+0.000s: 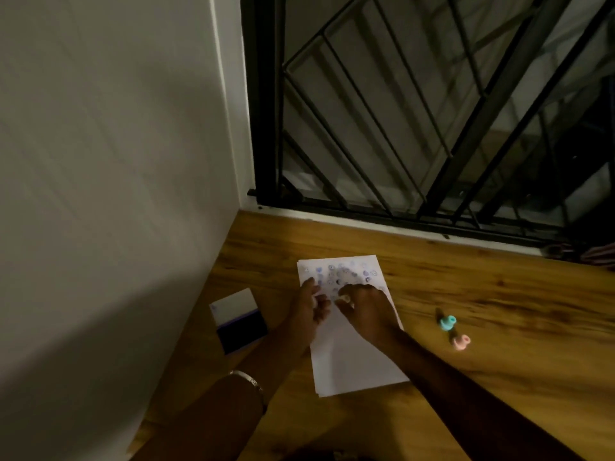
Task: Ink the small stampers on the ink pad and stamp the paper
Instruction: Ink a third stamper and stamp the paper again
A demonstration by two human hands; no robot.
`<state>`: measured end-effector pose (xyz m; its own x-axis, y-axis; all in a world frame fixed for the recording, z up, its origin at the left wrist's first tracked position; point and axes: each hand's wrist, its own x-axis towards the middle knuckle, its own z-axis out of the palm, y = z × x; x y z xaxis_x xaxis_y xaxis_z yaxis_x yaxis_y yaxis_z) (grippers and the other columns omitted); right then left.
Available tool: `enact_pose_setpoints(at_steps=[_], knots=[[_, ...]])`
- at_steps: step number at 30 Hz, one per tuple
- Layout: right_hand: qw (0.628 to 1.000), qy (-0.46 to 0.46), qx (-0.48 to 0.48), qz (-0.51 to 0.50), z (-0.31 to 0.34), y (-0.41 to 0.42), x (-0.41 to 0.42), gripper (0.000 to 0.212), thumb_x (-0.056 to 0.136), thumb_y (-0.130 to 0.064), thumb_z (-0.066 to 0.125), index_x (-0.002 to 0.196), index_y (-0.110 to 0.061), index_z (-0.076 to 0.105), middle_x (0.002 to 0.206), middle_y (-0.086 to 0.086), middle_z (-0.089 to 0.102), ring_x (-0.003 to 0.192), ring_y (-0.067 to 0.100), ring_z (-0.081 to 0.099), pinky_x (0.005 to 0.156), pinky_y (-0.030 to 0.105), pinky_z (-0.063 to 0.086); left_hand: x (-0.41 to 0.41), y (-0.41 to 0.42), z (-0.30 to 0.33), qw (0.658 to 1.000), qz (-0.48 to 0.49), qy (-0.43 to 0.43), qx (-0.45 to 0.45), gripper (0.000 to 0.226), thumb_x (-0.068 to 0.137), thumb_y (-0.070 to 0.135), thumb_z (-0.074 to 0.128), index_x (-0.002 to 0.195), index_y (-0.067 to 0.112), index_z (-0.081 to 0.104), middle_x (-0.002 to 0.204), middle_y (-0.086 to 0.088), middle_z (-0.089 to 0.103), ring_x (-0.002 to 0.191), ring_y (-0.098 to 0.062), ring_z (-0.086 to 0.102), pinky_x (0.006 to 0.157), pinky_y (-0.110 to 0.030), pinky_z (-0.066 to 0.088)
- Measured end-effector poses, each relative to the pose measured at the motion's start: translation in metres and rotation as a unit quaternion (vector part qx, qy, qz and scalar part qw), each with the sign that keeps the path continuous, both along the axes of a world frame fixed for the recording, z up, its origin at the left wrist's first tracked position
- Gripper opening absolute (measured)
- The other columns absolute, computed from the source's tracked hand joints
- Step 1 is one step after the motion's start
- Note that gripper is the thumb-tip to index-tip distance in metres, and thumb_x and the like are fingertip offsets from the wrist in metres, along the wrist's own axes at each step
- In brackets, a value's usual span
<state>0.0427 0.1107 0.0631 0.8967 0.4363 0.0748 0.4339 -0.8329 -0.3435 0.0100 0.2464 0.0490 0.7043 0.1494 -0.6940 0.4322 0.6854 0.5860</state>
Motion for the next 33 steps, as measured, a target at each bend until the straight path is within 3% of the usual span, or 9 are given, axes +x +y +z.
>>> enact_pose_setpoints(at_steps=[3,7,10,15,19,21,24,30,33], knots=[[1.0,-0.013,0.013,0.013,0.001,0.004,-0.005,0.026,0.092,-0.033,0.055,0.109,-0.02,0.068,0.108,0.0,0.073,0.097,0.018,0.068,0.086,0.032,0.054,0.011,-0.004,0.002,1.0,-0.024,0.007,-0.018,0.04,0.092,0.05,0.054,0.1,0.011,0.062,0.093,-0.011,0.066,0.083,-0.023,0.062,0.072,-0.034,0.052],[1.0,-0.015,-0.005,0.027,-0.003,0.003,-0.011,0.034,0.097,-0.028,0.048,0.127,-0.018,0.058,0.129,0.005,0.063,0.117,0.021,0.06,0.104,0.037,0.045,0.013,-0.015,0.001,0.996,-0.078,-0.012,-0.04,0.041,0.088,0.057,0.053,0.104,0.02,0.061,0.1,-0.004,0.069,0.097,-0.022,0.064,0.083,-0.04,0.053],[0.999,-0.035,-0.012,0.037,-0.003,-0.002,-0.013,0.028,0.095,-0.024,0.047,0.115,-0.017,0.066,0.114,0.005,0.071,0.101,0.021,0.067,0.092,0.033,0.052,0.008,-0.022,0.002,0.993,-0.095,-0.013,-0.068,0.047,0.087,0.057,0.055,0.112,0.018,0.062,0.098,-0.004,0.074,0.097,-0.021,0.066,0.066,-0.036,0.055],[0.995,-0.045,-0.048,0.077,-0.003,-0.009,-0.02,0.027,0.095,-0.025,0.049,0.115,-0.021,0.066,0.115,0.001,0.071,0.1,0.017,0.067,0.092,0.031,0.052,0.003,-0.028,0.0,0.99,-0.112,-0.013,-0.08,0.058,0.089,0.058,0.052,0.126,0.014,0.06,0.117,-0.007,0.071,0.105,-0.022,0.067,0.071,-0.035,0.056],[0.998,-0.025,-0.03,0.051,-0.001,-0.011,-0.026,0.021,0.092,-0.025,0.053,0.104,-0.02,0.07,0.1,0.001,0.074,0.084,0.016,0.069,0.078,0.028,0.055,-0.001,-0.034,-0.003,0.989,-0.128,0.001,-0.069,0.055,0.087,0.058,0.055,0.117,0.014,0.065,0.095,-0.004,0.077,0.095,-0.021,0.069,0.067,-0.032,0.057],[0.998,-0.028,-0.039,0.038,-0.001,-0.013,-0.028,0.018,0.09,-0.022,0.055,0.099,-0.019,0.071,0.093,0.003,0.074,0.078,0.017,0.068,0.071,0.028,0.055,-0.002,-0.039,-0.005,0.99,-0.131,0.006,-0.058,0.057,0.085,0.06,0.057,0.115,0.012,0.065,0.103,-0.007,0.075,0.099,-0.023,0.068,0.071,-0.035,0.058],[0.997,-0.024,-0.056,0.041,-0.001,-0.016,-0.028,0.018,0.091,-0.021,0.056,0.102,-0.018,0.07,0.095,0.003,0.074,0.08,0.018,0.068,0.074,0.029,0.056,-0.003,-0.045,-0.007,0.99,-0.128,0.004,-0.064,0.059,0.085,0.06,0.056,0.118,0.012,0.063,0.116,-0.012,0.069,0.108,-0.027,0.064,0.079,-0.04,0.056],[0.999,0.028,-0.022,0.031,-0.003,-0.029,-0.026,0.024,0.088,-0.017,0.059,0.111,-0.016,0.064,0.105,0.005,0.071,0.088,0.02,0.068,0.073,0.029,0.056,-0.002,-0.052,-0.001,0.987,-0.142,0.001,-0.072,0.056,0.084,0.062,0.057,0.111,0.014,0.06,0.111,-0.01,0.068,0.1,-0.026,0.065,0.074,-0.04,0.057],[0.999,0.033,-0.027,0.034,-0.006,-0.037,-0.022,0.021,0.087,-0.021,0.059,0.107,-0.016,0.064,0.104,0.004,0.071,0.088,0.019,0.067,0.068,0.025,0.051,-0.003,-0.053,-0.003,0.982,-0.185,-0.011,-0.024,0.048,0.089,0.061,0.049,0.103,0.016,0.062,0.106,-0.007,0.069,0.096,-0.024,0.066,0.075,-0.038,0.057]])
